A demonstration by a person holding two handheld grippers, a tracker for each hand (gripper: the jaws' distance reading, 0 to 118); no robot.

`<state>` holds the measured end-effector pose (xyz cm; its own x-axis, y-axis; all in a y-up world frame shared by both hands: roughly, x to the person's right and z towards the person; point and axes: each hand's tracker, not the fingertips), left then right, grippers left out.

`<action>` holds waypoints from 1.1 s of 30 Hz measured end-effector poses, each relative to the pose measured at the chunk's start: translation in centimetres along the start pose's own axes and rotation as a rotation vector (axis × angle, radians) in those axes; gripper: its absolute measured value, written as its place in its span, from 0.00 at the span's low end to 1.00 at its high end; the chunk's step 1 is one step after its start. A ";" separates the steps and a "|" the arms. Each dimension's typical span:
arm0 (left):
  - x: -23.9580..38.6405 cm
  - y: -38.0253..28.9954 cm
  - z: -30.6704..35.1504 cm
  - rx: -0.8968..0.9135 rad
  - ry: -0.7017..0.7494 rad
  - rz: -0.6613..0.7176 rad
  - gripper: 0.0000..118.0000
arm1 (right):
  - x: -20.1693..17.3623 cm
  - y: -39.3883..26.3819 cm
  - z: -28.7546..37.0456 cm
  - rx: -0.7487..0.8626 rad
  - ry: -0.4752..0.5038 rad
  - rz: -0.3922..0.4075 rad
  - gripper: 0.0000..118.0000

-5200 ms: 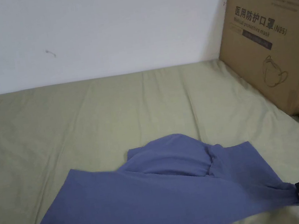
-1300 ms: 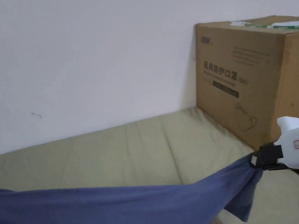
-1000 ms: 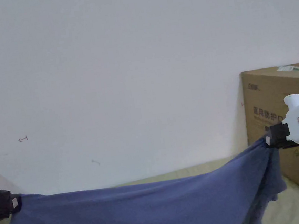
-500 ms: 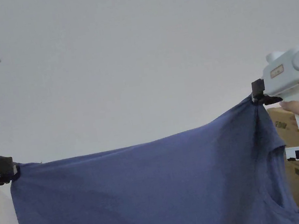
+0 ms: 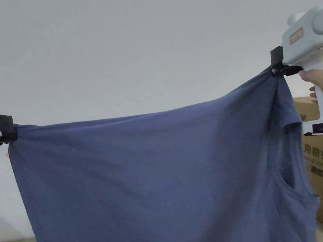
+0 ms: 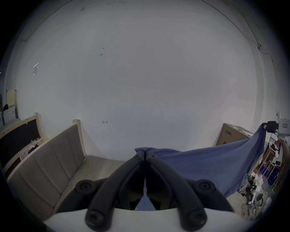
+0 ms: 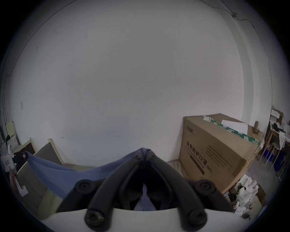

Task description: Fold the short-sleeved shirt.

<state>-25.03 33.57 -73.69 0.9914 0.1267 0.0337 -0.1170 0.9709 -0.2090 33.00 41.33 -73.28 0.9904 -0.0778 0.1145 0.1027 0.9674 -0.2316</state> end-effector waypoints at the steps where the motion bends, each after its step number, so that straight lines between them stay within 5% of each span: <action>1: 0.0 -0.6 -0.5 -0.009 0.002 -0.001 0.00 | 0.2 -0.8 -0.6 -0.011 -0.001 -0.003 0.02; 15: -1.9 -15.6 1.1 -0.345 -0.031 0.014 0.00 | 4.8 -18.2 -1.0 -0.367 0.029 -0.005 0.02; 27: -2.8 -23.3 18.4 -0.565 -0.184 -0.035 0.00 | 11.1 -28.4 17.0 -0.569 0.142 -0.042 0.02; 33: -3.0 -29.9 24.7 -0.669 -0.191 -0.105 0.00 | 12.2 -38.2 23.9 -0.731 0.153 0.014 0.02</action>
<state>-25.95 9.19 -43.36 0.9605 0.1323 0.2448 0.1010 0.6542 -0.7495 38.96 9.14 -39.97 0.9885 -0.1505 -0.0165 0.0724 0.5658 -0.8213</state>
